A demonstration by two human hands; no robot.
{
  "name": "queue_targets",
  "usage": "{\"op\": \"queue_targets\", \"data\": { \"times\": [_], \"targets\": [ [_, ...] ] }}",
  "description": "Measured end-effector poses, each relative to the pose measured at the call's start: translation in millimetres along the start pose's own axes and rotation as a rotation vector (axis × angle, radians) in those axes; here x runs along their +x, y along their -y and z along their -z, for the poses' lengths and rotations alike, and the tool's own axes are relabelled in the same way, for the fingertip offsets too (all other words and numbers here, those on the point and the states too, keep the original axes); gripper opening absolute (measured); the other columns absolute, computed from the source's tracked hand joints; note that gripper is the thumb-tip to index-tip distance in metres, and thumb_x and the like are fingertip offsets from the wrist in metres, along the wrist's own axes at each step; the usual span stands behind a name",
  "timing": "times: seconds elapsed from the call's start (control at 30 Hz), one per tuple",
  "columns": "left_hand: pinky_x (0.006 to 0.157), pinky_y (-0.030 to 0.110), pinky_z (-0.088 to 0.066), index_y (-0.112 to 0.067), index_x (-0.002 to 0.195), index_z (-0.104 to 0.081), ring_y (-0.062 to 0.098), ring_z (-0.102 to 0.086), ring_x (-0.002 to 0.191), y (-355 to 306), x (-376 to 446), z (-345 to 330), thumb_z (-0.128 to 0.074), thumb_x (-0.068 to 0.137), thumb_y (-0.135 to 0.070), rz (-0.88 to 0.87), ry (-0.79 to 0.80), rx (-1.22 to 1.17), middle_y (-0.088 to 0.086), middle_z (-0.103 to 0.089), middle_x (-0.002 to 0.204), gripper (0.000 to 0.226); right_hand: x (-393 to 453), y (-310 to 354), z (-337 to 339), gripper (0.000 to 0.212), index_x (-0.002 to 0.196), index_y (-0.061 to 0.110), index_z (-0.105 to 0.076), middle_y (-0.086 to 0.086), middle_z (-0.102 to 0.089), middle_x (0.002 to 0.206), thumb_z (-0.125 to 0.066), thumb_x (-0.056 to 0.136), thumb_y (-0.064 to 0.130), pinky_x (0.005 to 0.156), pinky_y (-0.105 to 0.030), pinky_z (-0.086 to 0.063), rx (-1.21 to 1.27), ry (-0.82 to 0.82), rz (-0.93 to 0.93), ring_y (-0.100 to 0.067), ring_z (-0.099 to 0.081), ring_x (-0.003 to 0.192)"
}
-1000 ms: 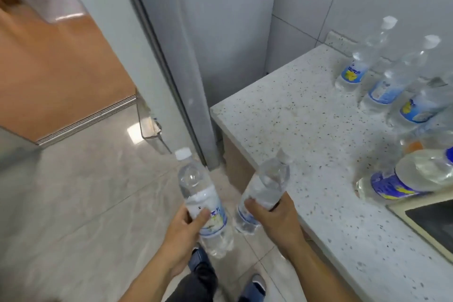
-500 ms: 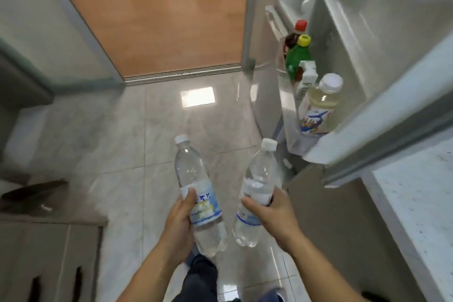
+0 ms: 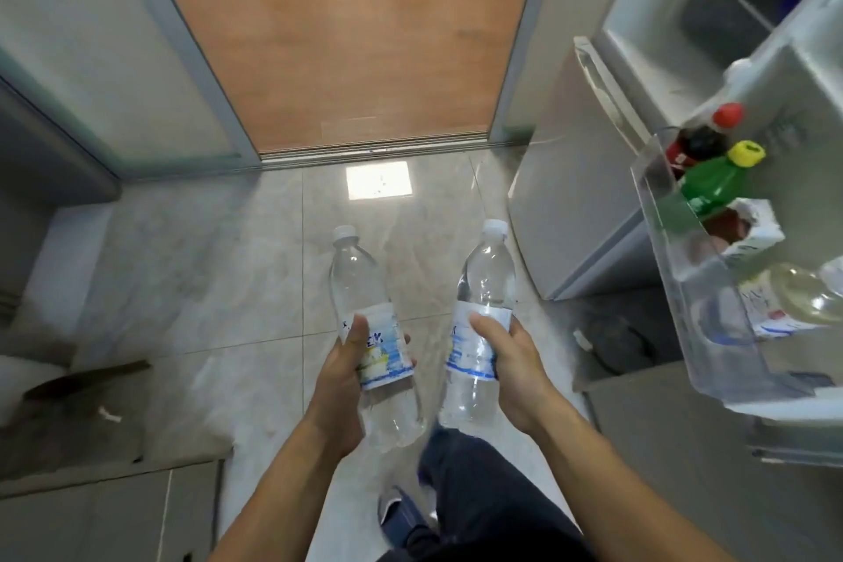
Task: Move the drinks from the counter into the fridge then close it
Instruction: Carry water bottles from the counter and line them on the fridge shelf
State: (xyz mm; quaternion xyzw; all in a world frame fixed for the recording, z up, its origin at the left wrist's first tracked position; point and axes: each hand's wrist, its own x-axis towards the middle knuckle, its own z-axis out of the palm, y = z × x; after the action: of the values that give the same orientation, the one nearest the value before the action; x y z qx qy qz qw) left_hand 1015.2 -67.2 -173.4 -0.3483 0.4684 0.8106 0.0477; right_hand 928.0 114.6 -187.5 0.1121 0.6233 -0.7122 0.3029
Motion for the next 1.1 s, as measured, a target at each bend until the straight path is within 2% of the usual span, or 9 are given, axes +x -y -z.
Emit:
{"op": "queue_targets", "data": {
  "times": [0.13, 0.23, 0.4, 0.47, 0.63, 0.8, 0.9, 1.0, 1.1],
  "targets": [
    [0.079, 0.043, -0.059, -0.016, 0.128, -0.06, 0.033, -0.07, 0.103, -37, 47, -13, -0.063, 0.07, -0.065, -0.005, 0.002, 0.066, 0.011, -0.073, 0.114, 0.077, 52, 24, -17, 0.037, 0.123, 0.023, -0.06, -0.009, -0.074, 0.112, -0.067, 0.09, 0.039, 0.09, -0.05, -0.057, 0.025, 0.005, 0.0, -0.031, -0.072, 0.1],
    [0.068, 0.035, -0.06, -0.021, 0.126, -0.061, 0.029, -0.073, 0.097, -72, 90, -26, -0.061, 0.07, -0.068, -0.05, 0.012, 0.14, 0.006, -0.075, 0.11, 0.073, 97, 52, -30, 0.049, 0.122, 0.026, -0.059, -0.008, -0.074, 0.11, -0.069, 0.079, 0.048, 0.087, -0.05, -0.059, 0.0, 0.014, 0.022, -0.029, -0.073, 0.097],
    [0.065, 0.031, -0.06, -0.018, 0.122, -0.062, 0.026, -0.074, 0.092, -137, 160, -56, -0.058, 0.076, -0.062, -0.079, 0.021, 0.233, 0.007, -0.075, 0.106, 0.064, 170, 109, -34, 0.047, 0.116, 0.029, -0.062, -0.007, -0.075, 0.105, -0.073, 0.075, 0.051, 0.074, -0.043, -0.062, 0.044, 0.043, 0.056, -0.029, -0.074, 0.092],
    [0.063, 0.028, -0.059, -0.016, 0.12, -0.061, 0.025, -0.075, 0.089, -161, 187, -73, -0.059, 0.075, -0.058, -0.106, 0.019, 0.27, 0.006, -0.076, 0.101, 0.062, 199, 135, -30, 0.042, 0.114, 0.029, -0.064, -0.009, -0.075, 0.106, -0.076, 0.078, 0.048, 0.075, -0.044, -0.062, 0.062, 0.033, 0.066, -0.03, -0.074, 0.093],
    [0.074, 0.036, -0.061, -0.016, 0.121, -0.057, 0.028, -0.073, 0.094, -208, 249, -117, -0.061, 0.074, -0.052, -0.134, 0.093, 0.355, 0.007, -0.076, 0.102, 0.059, 261, 180, -14, 0.05, 0.12, 0.022, -0.062, -0.013, -0.073, 0.109, -0.072, 0.077, 0.045, 0.081, -0.05, -0.06, 0.099, -0.079, 0.089, -0.034, -0.072, 0.096],
    [0.065, 0.03, -0.06, -0.011, 0.119, -0.058, 0.027, -0.074, 0.088, -241, 313, -157, -0.06, 0.08, -0.041, -0.088, 0.185, 0.359, 0.011, -0.076, 0.1, 0.049, 305, 211, -1, 0.043, 0.117, 0.024, -0.062, -0.01, -0.075, 0.105, -0.071, 0.079, 0.043, 0.074, -0.042, -0.061, 0.15, -0.188, 0.095, -0.03, -0.074, 0.091],
    [0.061, 0.027, -0.059, -0.012, 0.115, -0.06, 0.022, -0.075, 0.081, -258, 357, -179, -0.059, 0.079, -0.042, -0.054, 0.248, 0.362, 0.008, -0.077, 0.096, 0.047, 332, 225, 6, 0.038, 0.117, 0.022, -0.062, -0.011, -0.074, 0.107, -0.072, 0.085, 0.038, 0.081, -0.048, -0.061, 0.169, -0.294, 0.101, -0.032, -0.073, 0.094],
    [0.068, 0.034, -0.062, -0.017, 0.117, -0.06, 0.026, -0.075, 0.087, -280, 400, -199, -0.062, 0.075, -0.046, -0.011, 0.326, 0.381, 0.01, -0.076, 0.099, 0.051, 359, 242, 7, 0.038, 0.117, 0.017, -0.06, -0.011, -0.074, 0.105, -0.073, 0.086, 0.034, 0.083, -0.049, -0.06, 0.207, -0.436, 0.114, -0.03, -0.074, 0.092],
    [0.084, 0.046, -0.059, -0.019, 0.116, -0.062, 0.032, -0.073, 0.095, -307, 439, -221, -0.065, 0.074, -0.049, 0.007, 0.424, 0.433, 0.011, -0.076, 0.103, 0.052, 382, 265, 5, 0.029, 0.111, 0.02, -0.064, -0.01, -0.075, 0.103, -0.075, 0.086, 0.028, 0.083, -0.049, -0.06, 0.292, -0.575, 0.154, -0.031, -0.074, 0.093]
  ]
}}
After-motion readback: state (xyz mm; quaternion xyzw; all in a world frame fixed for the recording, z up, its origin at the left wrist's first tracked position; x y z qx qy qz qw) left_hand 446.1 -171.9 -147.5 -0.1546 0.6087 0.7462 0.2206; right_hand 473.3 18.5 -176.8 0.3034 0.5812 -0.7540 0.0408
